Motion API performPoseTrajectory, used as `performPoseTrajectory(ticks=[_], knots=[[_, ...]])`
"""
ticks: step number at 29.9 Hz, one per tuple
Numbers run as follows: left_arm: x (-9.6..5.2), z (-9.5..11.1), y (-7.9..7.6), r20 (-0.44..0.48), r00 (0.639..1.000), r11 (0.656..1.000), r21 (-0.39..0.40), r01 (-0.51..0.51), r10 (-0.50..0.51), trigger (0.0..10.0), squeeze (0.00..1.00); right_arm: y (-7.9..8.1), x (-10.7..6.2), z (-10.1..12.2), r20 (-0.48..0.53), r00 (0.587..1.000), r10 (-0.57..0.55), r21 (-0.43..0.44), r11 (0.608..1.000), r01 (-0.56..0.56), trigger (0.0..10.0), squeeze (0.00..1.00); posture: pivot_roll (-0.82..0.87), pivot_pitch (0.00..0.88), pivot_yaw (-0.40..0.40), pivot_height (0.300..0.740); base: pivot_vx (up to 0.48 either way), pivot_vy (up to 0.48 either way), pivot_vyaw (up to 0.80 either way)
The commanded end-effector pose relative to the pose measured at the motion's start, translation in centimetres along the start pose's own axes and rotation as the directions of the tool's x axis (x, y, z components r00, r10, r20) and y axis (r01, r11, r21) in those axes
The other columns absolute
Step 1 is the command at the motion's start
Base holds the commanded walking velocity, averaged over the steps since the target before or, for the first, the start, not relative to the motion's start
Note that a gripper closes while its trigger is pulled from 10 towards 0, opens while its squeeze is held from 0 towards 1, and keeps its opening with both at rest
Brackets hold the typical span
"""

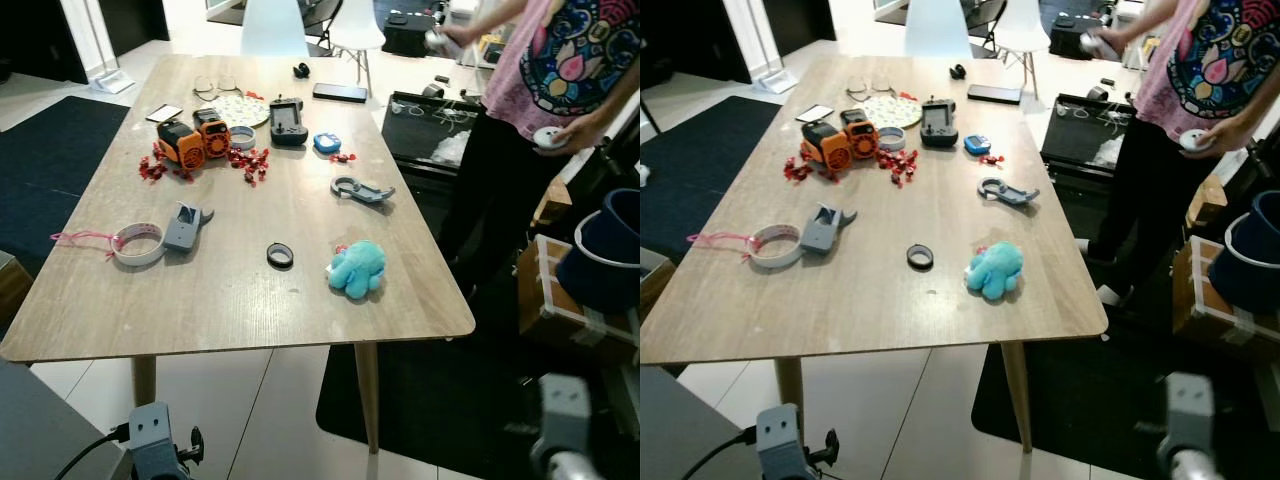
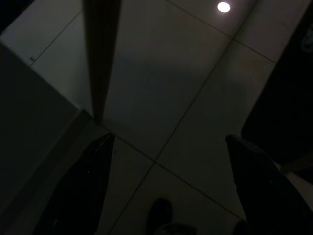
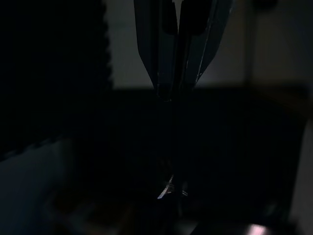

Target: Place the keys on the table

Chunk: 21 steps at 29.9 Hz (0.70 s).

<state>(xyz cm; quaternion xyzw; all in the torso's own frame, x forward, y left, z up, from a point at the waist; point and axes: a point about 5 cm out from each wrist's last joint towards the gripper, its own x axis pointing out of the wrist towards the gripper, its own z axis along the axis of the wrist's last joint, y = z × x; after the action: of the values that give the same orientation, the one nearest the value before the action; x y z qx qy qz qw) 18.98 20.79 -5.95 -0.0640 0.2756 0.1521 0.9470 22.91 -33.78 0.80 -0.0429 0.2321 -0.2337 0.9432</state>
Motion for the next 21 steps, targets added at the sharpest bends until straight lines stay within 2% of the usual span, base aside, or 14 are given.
performPoseTrajectory(ticks=[1,2,4,7,8,10,11,13,16,18,19,20,21], knots=[[-0.3,-0.6,0.8,-0.025,0.999,1.0,0.003,-0.023,0.023,10.0,0.0,-1.3,0.6,2.8,0.108,0.992,-0.07,0.076,0.995,0.062,10.0,0.0,0.03,0.07,-0.046,0.74,0.0,0.0,0.0],[-0.3,-0.6,0.8,-0.025,0.999,1.0,0.003,-0.023,0.023,10.0,0.0,-1.3,0.6,2.8,0.108,0.992,-0.07,0.076,0.995,0.062,10.0,0.0,0.03,0.07,-0.046,0.74,0.0,0.0,0.0],[-0.2,-0.6,0.9,-0.025,0.999,1.0,0.004,-0.023,0.023,10.0,0.0,-1.5,1.5,7.1,0.249,0.965,-0.08,0.151,0.988,0.043,10.0,0.0,0.03,0.067,-0.043,0.74,0.0,0.0,0.0],[-0.1,-0.4,0.9,-0.025,1.0,1.0,0.006,-0.019,0.019,10.0,0.0,0.9,2.2,13.9,0.431,0.902,0.035,0.203,0.97,-0.135,10.0,0.0,0.03,0.061,-0.042,0.74,0.0,0.0,0.0],[-0.1,-0.4,0.9,-0.025,1.0,1.0,0.006,-0.019,0.019,10.0,0.0,0.9,2.2,13.9,0.431,0.902,0.035,0.203,0.97,-0.135,10.0,0.0,0.03,0.061,-0.042,0.74,0.0,0.0,0.0],[-0.1,-0.3,0.8,-0.021,1.0,1.0,0.004,-0.017,0.017,10.0,0.0,4.6,2.0,17.9,0.518,0.829,0.211,0.154,0.93,-0.334,10.0,0.0,0.03,0.057,-0.047,0.74,0.0,0.0,0.0],[-0.1,-0.3,0.8,-0.021,1.0,1.0,0.004,-0.017,0.017,10.0,0.0,4.6,2.0,17.9,0.518,0.829,0.211,0.154,0.93,-0.334,10.0,0.0,0.03,0.057,-0.047,0.74,0.0,0.0,0.0],[-0.1,-0.3,0.8,-0.017,1.0,1.0,-0.001,-0.018,0.018,10.0,0.0,8.0,1.3,20.1,0.555,0.744,0.371,0.075,0.869,-0.489,10.0,0.0,0.04,0.054,-0.049,0.74,0.0,0.0,0.0],[-0.1,-0.3,0.9,-0.014,1.0,1.0,-0.006,-0.021,0.021,10.0,0.0,12.0,0.2,21.0,0.548,0.629,0.551,-0.024,0.762,-0.647,10.0,0.0,0.04,0.051,-0.052,0.74,0.0,0.0,0.0],[-0.2,-0.5,1.1,-0.014,1.0,1.0,-0.009,-0.024,0.024,10.0,0.0,14.8,-0.9,20.9,0.516,0.527,0.675,-0.099,0.658,-0.746,10.0,0.0,0.04,0.052,-0.053,0.74,0.0,0.0,0.0],[-0.2,-0.5,1.1,-0.014,1.0,1.0,-0.009,-0.024,0.024,10.0,0.0,14.8,-0.9,20.9,0.516,0.527,0.675,-0.099,0.658,-0.746,10.0,0.0,0.04,0.052,-0.053,0.74,0.0,0.0,0.0],[-0.3,-0.5,1.1,-0.014,1.0,1.0,-0.01,-0.026,0.026,10.0,0.0,15.8,-1.4,20.8,0.495,0.482,0.723,-0.128,0.609,-0.783,10.0,0.0,0.04,0.051,-0.052,0.74,0.0,0.0,0.0],[-0.3,-0.5,1.1,-0.014,1.0,1.0,-0.01,-0.026,0.026,10.0,0.0,15.8,-1.4,20.8,0.495,0.482,0.723,-0.128,0.609,-0.783,10.0,0.0,0.04,0.051,-0.052,0.74,0.0,0.0,0.0]])
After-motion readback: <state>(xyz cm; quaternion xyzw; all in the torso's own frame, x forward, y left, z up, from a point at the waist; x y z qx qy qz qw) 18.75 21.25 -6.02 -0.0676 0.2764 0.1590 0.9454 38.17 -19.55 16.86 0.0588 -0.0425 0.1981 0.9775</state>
